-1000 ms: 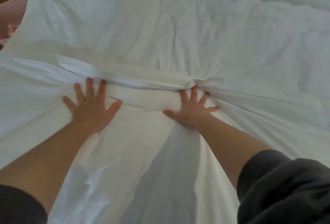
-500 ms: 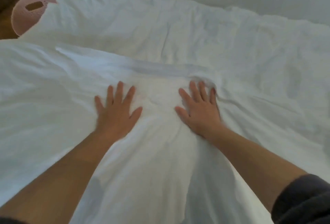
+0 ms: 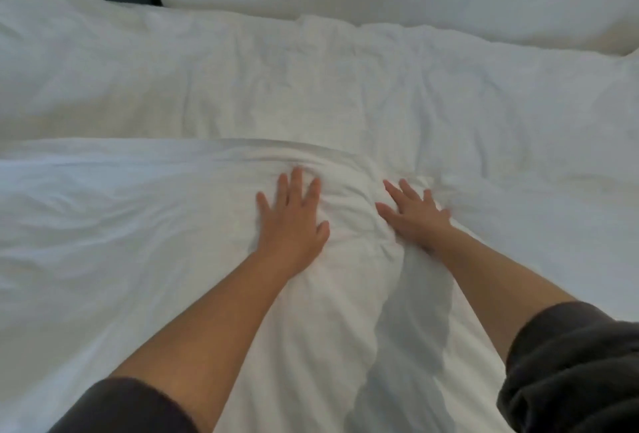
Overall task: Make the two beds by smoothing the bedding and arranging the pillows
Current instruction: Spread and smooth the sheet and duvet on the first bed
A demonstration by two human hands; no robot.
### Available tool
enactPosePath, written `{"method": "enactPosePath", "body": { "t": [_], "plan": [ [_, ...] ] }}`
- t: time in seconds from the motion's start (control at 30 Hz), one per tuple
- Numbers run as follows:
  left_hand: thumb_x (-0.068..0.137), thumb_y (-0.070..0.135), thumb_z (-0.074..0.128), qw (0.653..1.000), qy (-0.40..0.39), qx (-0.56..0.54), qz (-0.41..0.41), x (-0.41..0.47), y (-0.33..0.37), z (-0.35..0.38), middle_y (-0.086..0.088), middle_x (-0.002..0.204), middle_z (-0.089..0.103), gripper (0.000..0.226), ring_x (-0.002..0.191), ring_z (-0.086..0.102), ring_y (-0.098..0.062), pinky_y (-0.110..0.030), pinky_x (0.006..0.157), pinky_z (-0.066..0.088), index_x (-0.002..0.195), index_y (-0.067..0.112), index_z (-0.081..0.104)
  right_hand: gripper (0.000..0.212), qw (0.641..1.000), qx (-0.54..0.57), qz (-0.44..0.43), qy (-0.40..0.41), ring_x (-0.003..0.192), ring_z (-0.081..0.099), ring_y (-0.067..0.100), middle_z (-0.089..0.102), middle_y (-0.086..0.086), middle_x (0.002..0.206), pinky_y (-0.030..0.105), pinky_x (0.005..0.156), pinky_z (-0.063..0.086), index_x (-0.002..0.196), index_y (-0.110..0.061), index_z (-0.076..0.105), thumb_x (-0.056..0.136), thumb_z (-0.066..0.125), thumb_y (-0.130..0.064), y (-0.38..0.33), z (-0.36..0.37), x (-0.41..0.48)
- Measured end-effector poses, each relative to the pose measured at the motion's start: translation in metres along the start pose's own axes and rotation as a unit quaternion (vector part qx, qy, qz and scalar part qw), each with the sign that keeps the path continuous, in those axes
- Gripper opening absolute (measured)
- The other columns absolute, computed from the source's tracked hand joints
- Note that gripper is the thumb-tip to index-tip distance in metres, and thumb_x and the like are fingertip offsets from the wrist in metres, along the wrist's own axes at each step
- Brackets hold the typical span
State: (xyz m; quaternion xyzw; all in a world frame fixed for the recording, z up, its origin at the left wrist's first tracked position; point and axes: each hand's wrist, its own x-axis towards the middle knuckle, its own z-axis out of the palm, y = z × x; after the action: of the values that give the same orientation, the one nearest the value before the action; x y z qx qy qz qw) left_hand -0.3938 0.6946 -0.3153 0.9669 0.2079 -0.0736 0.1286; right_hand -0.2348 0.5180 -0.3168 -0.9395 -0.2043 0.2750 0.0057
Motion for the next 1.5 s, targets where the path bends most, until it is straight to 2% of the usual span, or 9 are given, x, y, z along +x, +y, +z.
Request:
{"method": "enactPosePath", "body": {
  "t": [0.13, 0.23, 0.47, 0.67, 0.77, 0.83, 1.03, 1.33, 1.5],
  "plan": [
    [0.097, 0.037, 0.035, 0.998, -0.018, 0.043, 0.040, 0.035, 0.071, 0.009, -0.003, 0.162, -0.013, 0.071, 0.149, -0.007, -0.032, -0.065, 0.112, 0.011, 0.155, 0.020, -0.002, 0.048, 0.987, 0.091, -0.040, 0.127, 0.141, 0.035, 0.021, 0.036, -0.002, 0.155, 0.037, 0.114, 0.027, 0.145, -0.025, 0.043, 0.100, 0.037, -0.043, 0.068, -0.029, -0.001],
    [0.095, 0.032, 0.038, 0.998, 0.026, 0.032, 0.050, 0.067, 0.116, 0.004, -0.002, 0.157, 0.021, 0.065, 0.138, 0.028, -0.027, -0.050, 0.101, 0.032, 0.153, 0.021, 0.010, 0.042, 0.974, 0.026, 0.069, 0.213, 0.133, 0.040, 0.027, 0.039, 0.001, 0.149, 0.042, 0.100, 0.039, 0.142, -0.025, 0.044, 0.101, 0.036, -0.028, 0.132, -0.059, 0.001],
    [0.094, 0.015, 0.040, 0.999, -0.042, 0.024, -0.023, 0.114, 0.175, 0.027, -0.008, 0.111, 0.051, 0.029, 0.095, 0.060, -0.033, -0.035, 0.071, 0.037, 0.123, 0.018, 0.044, 0.017, 0.992, -0.085, 0.063, 0.063, 0.103, 0.058, 0.030, 0.062, 0.007, 0.113, 0.033, 0.074, 0.036, 0.104, -0.023, 0.052, 0.101, 0.040, -0.034, 0.223, -0.075, 0.048],
    [0.090, 0.010, 0.047, 0.985, 0.132, -0.085, -0.072, 0.129, 0.191, -0.014, -0.009, 0.097, 0.050, 0.012, 0.081, 0.052, -0.035, -0.042, 0.068, 0.040, 0.101, 0.011, 0.047, 0.027, 0.938, 0.179, 0.012, 0.295, 0.083, 0.049, 0.029, 0.055, 0.007, 0.088, 0.034, 0.069, 0.033, 0.093, -0.010, 0.052, 0.105, 0.034, -0.027, 0.222, -0.133, 0.071],
    [0.094, 0.015, 0.046, 0.988, 0.119, -0.001, -0.101, 0.120, 0.189, 0.018, -0.010, 0.125, 0.050, 0.028, 0.116, 0.047, -0.035, -0.049, 0.095, 0.039, 0.122, 0.014, 0.051, 0.023, 0.947, 0.101, -0.003, 0.306, 0.082, 0.048, 0.027, 0.054, 0.004, 0.088, 0.037, 0.072, 0.030, 0.091, -0.014, 0.048, 0.105, 0.032, -0.022, 0.218, -0.110, 0.083],
    [0.096, 0.029, 0.035, 0.989, 0.088, 0.042, -0.107, 0.111, 0.180, 0.050, -0.010, 0.153, 0.034, 0.049, 0.143, 0.023, -0.033, -0.052, 0.115, 0.016, 0.142, 0.015, 0.041, 0.031, 0.954, 0.009, -0.020, 0.301, 0.087, 0.055, 0.032, 0.061, 0.009, 0.091, 0.041, 0.079, 0.029, 0.093, -0.012, 0.053, 0.102, 0.026, -0.022, 0.219, -0.068, 0.093],
    [0.091, 0.033, 0.021, 0.989, 0.096, 0.073, -0.090, 0.125, 0.172, 0.075, -0.015, 0.160, 0.020, 0.065, 0.148, 0.014, -0.035, -0.059, 0.117, 0.008, 0.150, 0.011, 0.031, 0.035, 0.937, -0.042, -0.005, 0.346, 0.069, 0.046, 0.027, 0.050, 0.002, 0.071, 0.037, 0.070, 0.020, 0.081, -0.015, 0.048, 0.097, 0.019, -0.025, 0.225, -0.023, 0.119],
    [0.090, 0.032, 0.025, 0.992, 0.073, 0.056, -0.085, 0.121, 0.163, 0.078, -0.014, 0.160, 0.017, 0.065, 0.148, 0.012, -0.034, -0.059, 0.117, 0.007, 0.152, 0.011, 0.028, 0.033, 0.960, -0.029, -0.027, 0.276, 0.069, 0.046, 0.024, 0.044, -0.003, 0.073, 0.035, 0.071, 0.020, 0.083, -0.017, 0.045, 0.097, 0.018, -0.031, 0.221, -0.034, 0.110],
    [0.088, 0.032, 0.027, 0.992, 0.074, 0.044, -0.090, 0.134, 0.160, 0.082, -0.013, 0.161, 0.015, 0.067, 0.148, 0.010, -0.033, -0.058, 0.117, 0.002, 0.153, 0.012, 0.026, 0.032, 0.991, -0.036, -0.058, 0.111, 0.087, 0.057, 0.026, 0.061, 0.000, 0.086, 0.038, 0.084, 0.031, 0.088, -0.020, 0.052, 0.100, 0.030, -0.039, 0.244, -0.080, 0.098]
  ]
}}
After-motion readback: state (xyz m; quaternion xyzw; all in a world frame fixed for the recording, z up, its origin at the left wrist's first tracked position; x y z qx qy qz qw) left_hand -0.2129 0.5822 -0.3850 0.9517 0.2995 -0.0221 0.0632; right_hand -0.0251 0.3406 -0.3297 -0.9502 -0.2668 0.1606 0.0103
